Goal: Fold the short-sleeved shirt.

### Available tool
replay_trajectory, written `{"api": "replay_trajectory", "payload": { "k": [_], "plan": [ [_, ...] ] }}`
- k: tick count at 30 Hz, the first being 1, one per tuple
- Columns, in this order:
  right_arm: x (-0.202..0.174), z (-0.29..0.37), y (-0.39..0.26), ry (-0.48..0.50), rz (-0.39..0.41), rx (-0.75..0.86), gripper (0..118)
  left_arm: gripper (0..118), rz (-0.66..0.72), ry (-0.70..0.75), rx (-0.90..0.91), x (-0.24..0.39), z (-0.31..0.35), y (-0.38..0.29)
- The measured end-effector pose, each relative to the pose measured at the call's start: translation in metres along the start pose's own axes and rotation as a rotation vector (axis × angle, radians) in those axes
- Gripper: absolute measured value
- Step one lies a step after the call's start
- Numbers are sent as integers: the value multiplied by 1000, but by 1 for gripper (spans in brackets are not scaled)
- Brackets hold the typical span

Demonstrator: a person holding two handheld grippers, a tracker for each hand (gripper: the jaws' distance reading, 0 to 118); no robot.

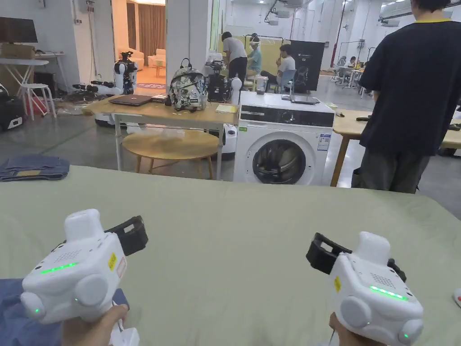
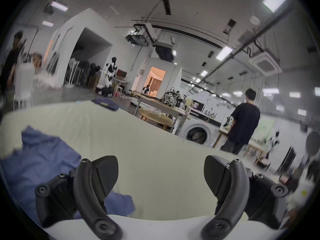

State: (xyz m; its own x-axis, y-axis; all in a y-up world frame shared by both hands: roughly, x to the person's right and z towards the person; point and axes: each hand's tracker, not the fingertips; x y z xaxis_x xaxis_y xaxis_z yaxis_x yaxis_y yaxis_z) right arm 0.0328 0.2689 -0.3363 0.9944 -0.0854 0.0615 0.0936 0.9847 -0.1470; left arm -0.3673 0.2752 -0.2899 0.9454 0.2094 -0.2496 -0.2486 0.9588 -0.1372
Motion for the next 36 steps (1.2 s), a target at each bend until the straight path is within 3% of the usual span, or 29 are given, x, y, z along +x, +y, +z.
{"api": "replay_trajectory", "payload": {
  "k": [2, 5, 7, 9, 11, 12, 14, 15, 17, 23, 26, 28, 29, 31, 36],
  "plan": [
    [-19, -3, -6, -4, 391, 75, 118, 102, -342, 87, 31, 21, 2, -5],
    [-36, 1, -20, 49, 890, 193, 118, 102, -746, 129, 72, 39, -7, -21],
    [-44, 9, -30, 20, 1158, 248, 118, 101, -974, 152, 104, 48, -2, -30],
    [-45, 10, -40, -11, 1353, 320, 118, 101, -1182, 181, 162, 53, 0, -42],
    [-46, 18, -41, -21, 1455, 340, 118, 101, -1338, 188, 198, 58, 9, -46],
    [-46, 19, -43, -22, 1469, 338, 118, 101, -1369, 188, 208, 59, 12, -48],
    [-48, 24, -40, -21, 1431, 321, 118, 101, -1377, 184, 212, 60, 16, -50],
    [-49, 27, -38, -21, 1357, 290, 118, 101, -1337, 183, 203, 60, 17, -45],
    [-51, 32, -31, -12, 1174, 227, 118, 101, -1149, 149, 163, 61, 23, -34],
    [-36, 16, -13, 25, 497, 21, 118, 101, -536, 50, 56, 43, 10, -11],
    [-24, 3, -20, 54, 208, -26, 118, 101, -331, 2, 61, 36, 11, -7],
    [-18, -1, -23, 39, 69, -39, 118, 101, -220, -11, 73, 28, 2, -10],
    [-16, -1, -23, 30, 11, -44, 118, 101, -176, -23, 79, 25, 0, -10],
    [-16, -1, -27, 11, -20, -55, 118, 101, -132, -22, 93, 24, 1, -12],
    [-19, -1, -30, 34, 61, -34, 118, 101, -122, 8, 108, 27, 5, -14]
  ]
}}
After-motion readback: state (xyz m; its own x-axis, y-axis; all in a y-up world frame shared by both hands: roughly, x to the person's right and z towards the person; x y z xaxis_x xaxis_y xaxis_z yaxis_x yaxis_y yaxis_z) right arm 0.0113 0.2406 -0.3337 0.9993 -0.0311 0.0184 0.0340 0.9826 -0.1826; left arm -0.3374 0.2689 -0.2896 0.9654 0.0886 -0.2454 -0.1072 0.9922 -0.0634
